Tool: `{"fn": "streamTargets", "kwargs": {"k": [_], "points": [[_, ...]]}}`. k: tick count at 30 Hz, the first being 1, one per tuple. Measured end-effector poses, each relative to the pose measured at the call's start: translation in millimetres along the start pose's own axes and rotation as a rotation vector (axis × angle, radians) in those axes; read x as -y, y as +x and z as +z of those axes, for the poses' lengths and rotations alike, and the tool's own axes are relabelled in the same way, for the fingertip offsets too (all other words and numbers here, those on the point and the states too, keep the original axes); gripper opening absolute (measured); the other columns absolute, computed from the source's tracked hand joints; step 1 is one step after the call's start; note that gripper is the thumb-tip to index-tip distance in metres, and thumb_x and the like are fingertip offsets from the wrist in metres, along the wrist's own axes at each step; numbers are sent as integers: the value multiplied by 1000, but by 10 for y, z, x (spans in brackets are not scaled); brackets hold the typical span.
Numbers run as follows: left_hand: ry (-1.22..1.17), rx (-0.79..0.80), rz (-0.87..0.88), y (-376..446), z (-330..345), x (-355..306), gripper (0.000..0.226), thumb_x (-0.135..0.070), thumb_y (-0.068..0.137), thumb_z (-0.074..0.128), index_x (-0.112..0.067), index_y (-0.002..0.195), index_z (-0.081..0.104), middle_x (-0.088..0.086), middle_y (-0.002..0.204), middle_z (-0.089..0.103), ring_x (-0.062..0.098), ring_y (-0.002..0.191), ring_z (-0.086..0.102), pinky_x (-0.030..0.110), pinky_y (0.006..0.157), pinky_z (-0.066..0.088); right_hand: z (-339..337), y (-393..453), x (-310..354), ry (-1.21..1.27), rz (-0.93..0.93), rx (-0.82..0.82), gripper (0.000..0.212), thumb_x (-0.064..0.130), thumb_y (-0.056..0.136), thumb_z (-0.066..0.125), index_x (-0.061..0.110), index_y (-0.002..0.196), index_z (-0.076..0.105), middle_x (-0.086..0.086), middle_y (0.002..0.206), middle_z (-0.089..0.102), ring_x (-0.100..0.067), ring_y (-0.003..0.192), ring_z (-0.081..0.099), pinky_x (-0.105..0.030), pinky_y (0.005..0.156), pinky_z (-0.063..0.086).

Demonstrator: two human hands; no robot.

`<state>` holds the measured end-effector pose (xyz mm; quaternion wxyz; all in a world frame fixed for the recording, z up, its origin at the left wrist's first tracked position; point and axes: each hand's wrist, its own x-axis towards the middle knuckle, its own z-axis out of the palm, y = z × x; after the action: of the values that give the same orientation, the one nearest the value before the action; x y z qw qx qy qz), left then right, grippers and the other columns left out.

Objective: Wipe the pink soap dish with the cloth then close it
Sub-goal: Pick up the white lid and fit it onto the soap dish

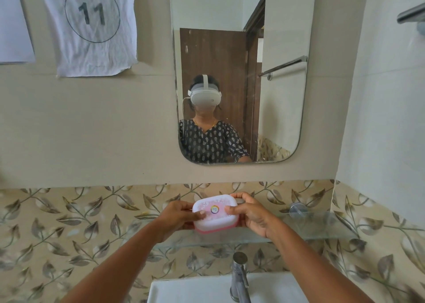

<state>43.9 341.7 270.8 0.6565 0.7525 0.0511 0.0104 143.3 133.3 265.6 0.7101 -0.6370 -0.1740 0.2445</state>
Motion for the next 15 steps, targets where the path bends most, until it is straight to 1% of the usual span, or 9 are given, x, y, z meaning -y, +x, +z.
{"fn": "streamTargets", "kwargs": {"k": [3,7,10,12,14,15], "points": [[-17,-18,21,16,9,-6,28,-12,77,75,0,102,71,21,103,72,25,88,68,37,83,58,3,-4,-12,4,-10,-23,44,-3,73,74,14,109,56,-14,100,64,-28,80,63,-36,62,54],[-22,-42,22,40,27,16,27,-10,78,74,1,102,70,20,101,72,24,86,69,35,77,59,25,-29,-6,2,-11,-41,41,-4,72,73,14,105,56,-15,96,65,-29,77,63,-34,57,54],[-17,-26,23,40,29,31,27,-12,79,73,0,103,70,19,101,73,24,86,69,35,79,58,47,-42,2,0,-7,-53,40,-4,72,72,15,103,56,-14,95,65,-29,76,63,-33,54,53],[-12,-31,36,30,24,49,33,-19,77,74,-2,105,69,17,99,74,24,85,70,36,79,58,58,-47,19,11,-7,-56,39,-3,73,72,16,103,55,-14,96,64,-28,75,63,-32,53,53],[-25,-78,70,21,20,69,48,-29,70,76,-3,109,66,16,99,74,26,86,71,38,78,58,68,-54,43,23,-6,-63,38,-1,76,70,16,105,54,-13,95,63,-26,73,62,-31,50,52],[-37,-103,81,24,12,87,54,-35,68,76,-4,111,63,16,99,74,28,88,71,41,79,58,73,-56,53,29,-3,-68,36,0,78,69,17,106,53,-12,95,62,-24,73,61,-30,49,51]]}}
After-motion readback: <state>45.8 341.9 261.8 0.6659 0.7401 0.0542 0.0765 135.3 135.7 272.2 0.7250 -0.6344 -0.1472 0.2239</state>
